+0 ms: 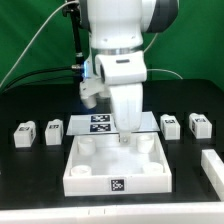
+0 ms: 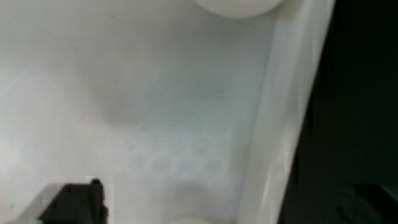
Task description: Assemble one leg
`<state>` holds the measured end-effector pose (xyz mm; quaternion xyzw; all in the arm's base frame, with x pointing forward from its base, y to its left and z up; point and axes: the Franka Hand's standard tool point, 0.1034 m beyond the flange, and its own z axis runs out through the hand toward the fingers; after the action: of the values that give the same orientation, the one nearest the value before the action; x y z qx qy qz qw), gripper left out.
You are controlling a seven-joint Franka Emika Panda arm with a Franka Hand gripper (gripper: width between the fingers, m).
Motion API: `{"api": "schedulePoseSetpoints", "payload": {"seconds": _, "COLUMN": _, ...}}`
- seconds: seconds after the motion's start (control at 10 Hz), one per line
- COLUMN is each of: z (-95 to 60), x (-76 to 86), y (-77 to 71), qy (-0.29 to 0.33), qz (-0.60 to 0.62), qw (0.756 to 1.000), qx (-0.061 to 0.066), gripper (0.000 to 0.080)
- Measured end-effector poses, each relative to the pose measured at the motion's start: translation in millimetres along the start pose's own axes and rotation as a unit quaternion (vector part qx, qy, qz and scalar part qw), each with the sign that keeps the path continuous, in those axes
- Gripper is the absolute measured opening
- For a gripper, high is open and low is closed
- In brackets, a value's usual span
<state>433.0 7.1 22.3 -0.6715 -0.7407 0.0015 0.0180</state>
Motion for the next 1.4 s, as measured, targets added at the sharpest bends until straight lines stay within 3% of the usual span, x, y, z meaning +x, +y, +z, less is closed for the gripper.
{"api": "schedulePoseSetpoints", "payload": {"seconds": 0.2, "z": 11.6, "x": 1.1, "y": -5.7, "qy": 0.003, "qz": 0.006, "qw": 1.0, "qx": 0.008, "gripper": 0.065}}
{"api": "schedulePoseSetpoints", "payload": {"seconds": 0.4, "z": 13.6, "x": -0.7, "y": -6.8, "qy": 0.004, "qz": 0.013, "qw": 1.0, "qx": 0.01, "gripper": 0.065}}
{"api": "schedulePoseSetpoints", "payload": {"seconds": 0.5, "z": 13.9, "x": -0.7, "y": -7.0, "qy": 0.004, "qz": 0.013, "qw": 1.0, "qx": 0.01, "gripper": 0.0562}}
{"api": "schedulePoseSetpoints", "payload": {"seconds": 0.6, "z": 13.9, "x": -0.8, "y": -7.1, "qy": 0.004, "qz": 0.013, "qw": 1.0, "qx": 0.01, "gripper": 0.0425}}
{"api": "schedulePoseSetpoints", "payload": {"seconds": 0.7, "z": 13.9, "x": -0.8, "y": -7.1, "qy": 0.004, "qz": 0.013, "qw": 1.0, "qx": 0.01, "gripper": 0.0425}}
{"api": "schedulePoseSetpoints", "payload": {"seconds": 0.8, "z": 14.0, "x": -0.8, "y": -7.1, "qy": 0.004, "qz": 0.013, "qw": 1.0, "qx": 0.011, "gripper": 0.0238}}
{"api": "schedulePoseSetpoints", "payload": {"seconds": 0.9, "z": 14.1, "x": -0.8, "y": -7.2, "qy": 0.004, "qz": 0.013, "qw": 1.0, "qx": 0.011, "gripper": 0.0104}}
{"api": "schedulePoseSetpoints", "payload": {"seconds": 1.1, "z": 13.4, "x": -1.3, "y": -5.7, "qy": 0.004, "qz": 0.015, "qw": 1.0, "qx": 0.007, "gripper": 0.0059}}
{"api": "schedulePoseSetpoints", "payload": {"seconds": 1.4, "z": 13.4, "x": -1.3, "y": -5.7, "qy": 0.004, "qz": 0.015, "qw": 1.0, "qx": 0.007, "gripper": 0.0059}}
